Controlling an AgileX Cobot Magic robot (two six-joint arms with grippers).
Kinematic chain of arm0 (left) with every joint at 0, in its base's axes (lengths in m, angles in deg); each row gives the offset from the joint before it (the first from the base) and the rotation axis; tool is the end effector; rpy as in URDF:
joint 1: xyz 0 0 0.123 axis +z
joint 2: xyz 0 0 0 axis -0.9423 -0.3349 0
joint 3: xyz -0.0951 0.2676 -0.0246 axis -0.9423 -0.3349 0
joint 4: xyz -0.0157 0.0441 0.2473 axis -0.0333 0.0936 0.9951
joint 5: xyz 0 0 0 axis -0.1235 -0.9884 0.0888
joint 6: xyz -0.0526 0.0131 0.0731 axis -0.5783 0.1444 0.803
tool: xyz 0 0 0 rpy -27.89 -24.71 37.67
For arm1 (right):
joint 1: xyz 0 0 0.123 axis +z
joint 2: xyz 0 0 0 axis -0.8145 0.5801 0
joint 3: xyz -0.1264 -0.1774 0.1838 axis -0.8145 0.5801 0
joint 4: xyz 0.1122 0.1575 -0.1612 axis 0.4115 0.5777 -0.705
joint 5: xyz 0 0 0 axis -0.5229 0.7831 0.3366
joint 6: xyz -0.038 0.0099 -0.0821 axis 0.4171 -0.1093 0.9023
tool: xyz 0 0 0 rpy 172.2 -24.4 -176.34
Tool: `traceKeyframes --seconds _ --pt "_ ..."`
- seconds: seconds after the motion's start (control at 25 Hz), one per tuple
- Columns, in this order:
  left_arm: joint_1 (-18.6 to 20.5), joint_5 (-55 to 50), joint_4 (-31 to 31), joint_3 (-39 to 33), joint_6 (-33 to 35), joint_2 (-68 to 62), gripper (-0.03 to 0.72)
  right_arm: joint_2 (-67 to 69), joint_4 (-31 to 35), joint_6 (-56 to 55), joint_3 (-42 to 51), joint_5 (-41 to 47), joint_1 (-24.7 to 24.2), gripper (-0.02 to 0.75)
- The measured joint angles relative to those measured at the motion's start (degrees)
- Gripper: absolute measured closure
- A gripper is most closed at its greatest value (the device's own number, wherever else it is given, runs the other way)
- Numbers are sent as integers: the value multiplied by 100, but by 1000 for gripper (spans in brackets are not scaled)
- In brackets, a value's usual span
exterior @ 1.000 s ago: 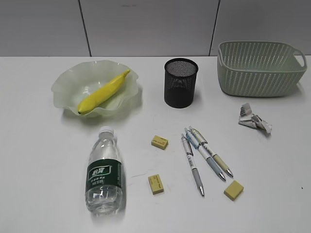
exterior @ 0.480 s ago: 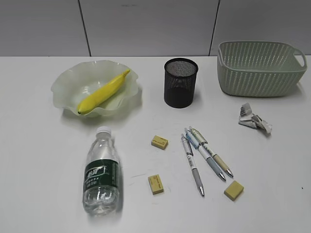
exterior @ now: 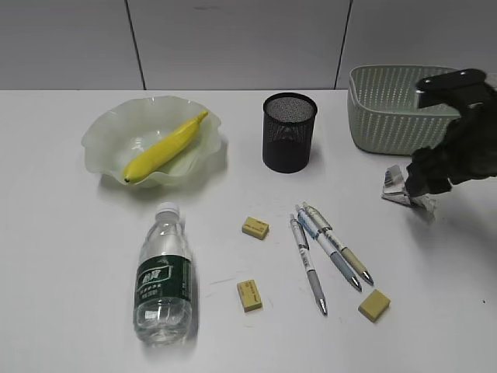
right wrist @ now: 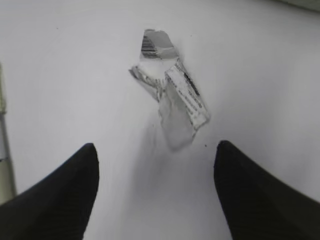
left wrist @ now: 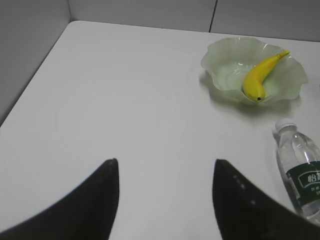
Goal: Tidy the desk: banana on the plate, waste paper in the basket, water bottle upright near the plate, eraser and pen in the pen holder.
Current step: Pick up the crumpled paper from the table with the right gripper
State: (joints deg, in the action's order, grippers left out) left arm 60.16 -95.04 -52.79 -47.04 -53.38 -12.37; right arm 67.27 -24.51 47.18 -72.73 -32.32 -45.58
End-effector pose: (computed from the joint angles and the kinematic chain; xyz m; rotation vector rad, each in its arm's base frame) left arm -0.0092 0.0166 0.2885 -0.1226 1.9914 -0.0801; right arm 0.3269 0.0542 0.1703 -0.4330 2.6729 0.0388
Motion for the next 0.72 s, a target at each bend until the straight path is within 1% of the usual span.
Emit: traceKeyframes --seconds 0.12,0.16,0.2,0.24,0.32,0.36,0.4,0.44,0.52,0.64,0.72 --pt "0 0 0 0 0 0 244 799 -168 -41 -500 38 0 167" --pt "0 0 0 0 0 0 244 991 -190 -41 -637 38 0 182" --pt "0 0 0 0 0 0 244 1194 -205 -47 -747 38 0 228" --pt "0 0 0 0 0 0 244 1350 -226 -46 -827 44 0 312" --pt "0 0 0 0 0 0 244 1466 -261 -74 -877 85 0 545" --pt "0 0 0 0 0 0 244 1442 -265 -99 -890 126 0 626" --pt "0 0 0 0 0 0 244 1364 -259 -115 -890 203 0 676" --pt "0 0 0 0 0 0 244 1254 -189 -130 -883 290 0 702" --pt "0 0 0 0 0 0 244 788 -4 -135 -784 302 11 724" --pt "0 0 0 0 0 0 244 -62 43 -140 -773 -76 8 725" --pt "0 0 0 0 0 0 244 -237 -107 -236 -1145 -201 -85 725"
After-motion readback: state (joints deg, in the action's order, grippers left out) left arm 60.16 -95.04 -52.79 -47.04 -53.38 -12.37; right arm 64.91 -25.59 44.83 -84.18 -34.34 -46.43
